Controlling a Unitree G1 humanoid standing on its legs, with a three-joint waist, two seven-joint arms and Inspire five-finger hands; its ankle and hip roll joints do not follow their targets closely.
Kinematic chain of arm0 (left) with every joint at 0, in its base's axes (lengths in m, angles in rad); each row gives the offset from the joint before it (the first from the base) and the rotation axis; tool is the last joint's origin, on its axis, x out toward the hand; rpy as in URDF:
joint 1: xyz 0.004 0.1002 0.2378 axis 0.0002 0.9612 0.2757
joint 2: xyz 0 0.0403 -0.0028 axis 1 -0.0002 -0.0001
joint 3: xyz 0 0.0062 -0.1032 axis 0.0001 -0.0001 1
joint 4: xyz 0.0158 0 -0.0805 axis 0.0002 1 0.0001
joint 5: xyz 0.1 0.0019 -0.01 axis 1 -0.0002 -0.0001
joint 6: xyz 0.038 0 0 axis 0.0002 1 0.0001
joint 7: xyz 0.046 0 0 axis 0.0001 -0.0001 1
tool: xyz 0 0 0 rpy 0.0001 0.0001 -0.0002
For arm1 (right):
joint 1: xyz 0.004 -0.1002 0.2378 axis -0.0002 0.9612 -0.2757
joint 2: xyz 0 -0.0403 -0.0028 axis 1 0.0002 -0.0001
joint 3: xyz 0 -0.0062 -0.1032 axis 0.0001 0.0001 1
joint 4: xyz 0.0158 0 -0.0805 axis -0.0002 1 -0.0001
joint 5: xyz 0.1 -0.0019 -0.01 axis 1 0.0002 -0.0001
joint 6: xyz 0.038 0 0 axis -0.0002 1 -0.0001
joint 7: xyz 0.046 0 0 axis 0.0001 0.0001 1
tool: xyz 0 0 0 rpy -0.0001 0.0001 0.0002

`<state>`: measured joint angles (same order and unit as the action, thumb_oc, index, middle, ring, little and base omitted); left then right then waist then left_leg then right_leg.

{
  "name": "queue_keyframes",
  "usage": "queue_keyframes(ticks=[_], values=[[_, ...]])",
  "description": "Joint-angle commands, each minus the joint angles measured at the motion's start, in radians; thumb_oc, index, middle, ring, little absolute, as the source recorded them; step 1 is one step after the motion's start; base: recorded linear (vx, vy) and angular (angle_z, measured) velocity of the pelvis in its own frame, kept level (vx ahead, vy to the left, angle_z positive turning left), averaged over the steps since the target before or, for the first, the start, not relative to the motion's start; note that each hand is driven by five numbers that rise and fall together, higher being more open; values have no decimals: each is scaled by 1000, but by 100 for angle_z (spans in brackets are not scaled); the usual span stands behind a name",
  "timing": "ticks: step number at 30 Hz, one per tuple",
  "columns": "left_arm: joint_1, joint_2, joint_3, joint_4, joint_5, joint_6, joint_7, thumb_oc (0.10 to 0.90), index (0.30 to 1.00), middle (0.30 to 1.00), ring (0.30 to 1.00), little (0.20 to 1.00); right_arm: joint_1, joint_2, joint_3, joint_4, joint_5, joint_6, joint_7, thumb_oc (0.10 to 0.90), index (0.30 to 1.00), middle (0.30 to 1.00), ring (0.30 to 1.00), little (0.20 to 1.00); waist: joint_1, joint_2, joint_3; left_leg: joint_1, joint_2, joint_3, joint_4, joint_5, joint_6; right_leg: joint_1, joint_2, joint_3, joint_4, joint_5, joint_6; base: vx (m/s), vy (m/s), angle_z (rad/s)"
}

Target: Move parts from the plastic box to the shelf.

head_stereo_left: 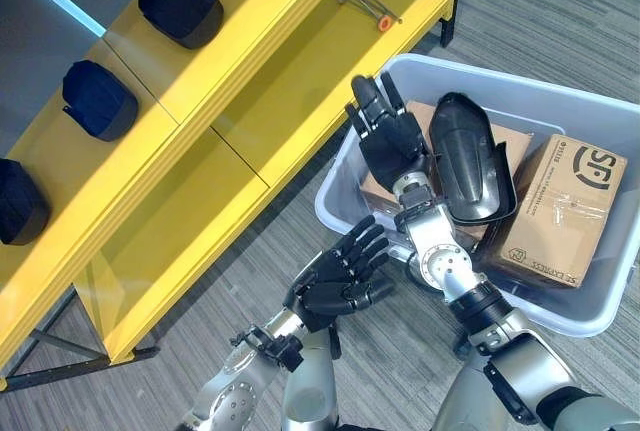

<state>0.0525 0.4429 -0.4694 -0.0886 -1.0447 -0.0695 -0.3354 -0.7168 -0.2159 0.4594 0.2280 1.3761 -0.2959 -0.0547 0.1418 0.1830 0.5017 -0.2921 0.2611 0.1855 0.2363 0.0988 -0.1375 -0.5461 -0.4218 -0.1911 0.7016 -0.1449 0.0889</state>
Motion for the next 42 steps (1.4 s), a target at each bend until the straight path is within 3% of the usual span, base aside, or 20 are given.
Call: queue_keyframes(ticks=[1, 3, 4, 5, 7, 10, 11, 12, 13, 14, 15, 17, 19, 20, 22, 24, 25, 28, 34, 42], values=[[-19, 31, -11, -209, 7, -62, -36, 900, 1000, 1000, 1000, 1000, -177, 42, -6, -168, -418, -30, -120, 900, 1000, 1000, 1000, 1000, 12, -35, 18, 38, -5, -5, 91, -103, 38, 142, 28, -51, -81, 16, 28, 0, 0, 0], [-18, 30, -7, -211, 8, -67, -30, 900, 1000, 1000, 1000, 1000, -170, 23, -17, -215, -594, 0, -183, 900, 1000, 1000, 1000, 1000, 3, -40, 18, 43, -4, -3, 87, -105, 39, 146, 31, -47, -88, 18, 29, 0, 0, 0], [-19, 28, -5, -214, 7, -71, -26, 900, 1000, 1000, 1000, 1000, -164, 3, -28, -259, -785, 50, -258, 900, 1000, 1000, 1000, 1000, -4, -42, 18, 44, -1, 0, 86, -107, 40, 146, 34, -44, -93, 22, 28, -44, 24, 0], [-22, 26, -3, -215, 6, -72, -26, 900, 1000, 1000, 1000, 1000, -169, -8, -33, -272, -860, 73, -265, 900, 1000, 1000, 1000, 1000, -6, -41, 18, 33, 4, 9, 79, -88, 48, 136, 40, -47, -105, 45, 16, -32, 51, -1], [-22, 23, 6, -211, -5, -80, -17, 900, 1000, 1000, 1000, 1000, -162, -72, -73, -355, -1066, 201, -259, 900, 1000, 1000, 1000, 1000, -30, -47, 18, 47, 11, 21, 77, -97, 48, 143, 47, -33, -116, 48, 19, 2, 57, -6], [-25, 23, 15, -207, -7, -81, -16, 900, 1000, 1000, 1000, 1000, -166, -105, -89, -376, -1133, 251, -210, 900, 1000, 1000, 1000, 1000, -38, -50, 18, 54, 13, 26, 75, -99, 47, 147, 51, -26, -122, 49, 20, 14, 24, -2], [-25, 28, 33, -205, -21, -85, -15, 900, 1000, 1000, 1000, 1000, -157, -193, -117, -413, -1240, 306, -111, 900, 1000, 1000, 1000, 1000, -53, -61, 18, 58, 21, 32, 79, -105, 44, 150, 57, -18, -128, 50, 23, 19, 16, -4], [-23, 32, 44, -203, -27, -83, -21, 900, 1000, 1000, 1000, 1000, -150, -229, -126, -421, -1291, 313, -73, 900, 1000, 1000, 1000, 1000, -57, -66, 18, 56, 23, 33, 83, -108, 42, 150, 57, -16, -131, 50, 24, 20, 1, -6], [-18, 39, 61, -200, -29, -82, -28, 900, 1000, 1000, 1000, 1000, -134, -289, -141, -429, -1374, 295, -38, 900, 1000, 1000, 1000, 1000, -63, -76, 18, 55, 29, 35, 88, -113, 41, 151, 59, -14, -133, 51, 26, 5, -18, -7], [-17, 40, 62, -200, -30, -82, -28, 900, 1000, 1000, 1000, 1000, -132, -296, -143, -429, -1393, 296, -25, 900, 1000, 1000, 1000, 1000, -63, -77, 18, 55, 29, 35, 89, -113, 41, 151, 59, -14, -133, 51, 26, 2, -43, -7], [-10, 48, 78, -190, -37, -87, -41, 900, 1000, 1000, 1000, 1000, -115, -373, -155, -436, -1519, 253, 13, 900, 1000, 1000, 1000, 1000, -69, -90, 18, 55, 37, 38, 92, -117, 40, 152, 63, -13, -139, 54, 27, 5, -47, -8], [-1, 57, 95, -182, -44, -87, -55, 900, 1000, 1000, 1000, 1000, -90, -464, -182, -447, -1624, 195, 20, 900, 1000, 1000, 1000, 1000, -77, -104, 18, 57, 47, 43, 97, -121, 39, 156, 67, -13, -143, 55, 30, 11, -60, -6], [9, 72, 109, -171, -48, -92, -75, 900, 1000, 1000, 1000, 1000, -76, -578, -211, -437, -1815, 129, -28, 900, 1000, 1000, 1000, 1000, -85, -119, 18, 57, 59, 46, 106, -127, 37, 157, 73, -13, -146, 56, 32, 10, -58, -5], [9, 72, 109, -171, -49, -91, -76, 900, 1000, 1000, 1000, 1000, -77, -583, -211, -434, -1826, 127, -31, 900, 1000, 1000, 1000, 1000, -85, -119, 18, 57, 59, 46, 107, -127, 37, 157, 73, -14, -146, 56, 32, -5, -84, -14], [28, 107, 120, -172, -55, -102, -100, 900, 1000, 1000, 1000, 1000, -104, -766, -207, -329, -1915, 88, -154, 900, 1000, 1000, 1000, 1000, -84, -138, 18, 54, 72, 42, 114, -133, 36, 166, 84, -22, -157, 53, 32, -19, -125, -12], [37, 122, 127, -178, -61, -103, -107, 900, 1000, 1000, 1000, 1000, -118, -829, -200, -277, -1980, 76, -195, 900, 1000, 1000, 1000, 1000, -82, -145, 18, 49, 77, 37, 119, -137, 36, 166, 88, -26, -158, 51, 33, -13, -111, -6], [50, 143, 144, -188, -69, -97, -118, 900, 1000, 1000, 1000, 1000, -135, -918, -181, -200, -2009, 61, -259, 900, 1000, 1000, 1000, 1000, -75, -154, 18, 42, 81, 28, 123, -138, 36, 166, 94, -31, -159, 49, 34, -15, -139, -10], [64, 170, 167, -190, -75, -87, -141, 900, 1000, 1000, 1000, 1000, -188, -1041, -88, -96, -2127, 28, -305, 900, 1000, 1000, 1000, 1000, -62, -165, 18, 26, 91, 16, 128, -137, 33, 165, 105, -44, -160, 42, 31, 3, -122, -6], [86, 210, 186, -167, -85, -80, -197, 900, 1000, 1000, 1000, 1000, -305, -1163, 130, 35, -2147, 45, -290, 900, 1000, 1000, 1000, 1000, -42, -180, 18, 18, 110, -7, 132, -143, 18, 159, 113, -57, -131, 9, 32, 16, -100, 4], [73, 221, 195, -150, -74, -57, -206, 900, 1000, 1000, 1000, 1000, -467, -1129, 356, 137, -2213, 41, -230, 900, 1000, 1000, 1000, 1000, -19, -184, 18, -19, 120, -23, 139, -134, 17, 117, 112, -74, -81, -14, 19, -2, -71, 5]])
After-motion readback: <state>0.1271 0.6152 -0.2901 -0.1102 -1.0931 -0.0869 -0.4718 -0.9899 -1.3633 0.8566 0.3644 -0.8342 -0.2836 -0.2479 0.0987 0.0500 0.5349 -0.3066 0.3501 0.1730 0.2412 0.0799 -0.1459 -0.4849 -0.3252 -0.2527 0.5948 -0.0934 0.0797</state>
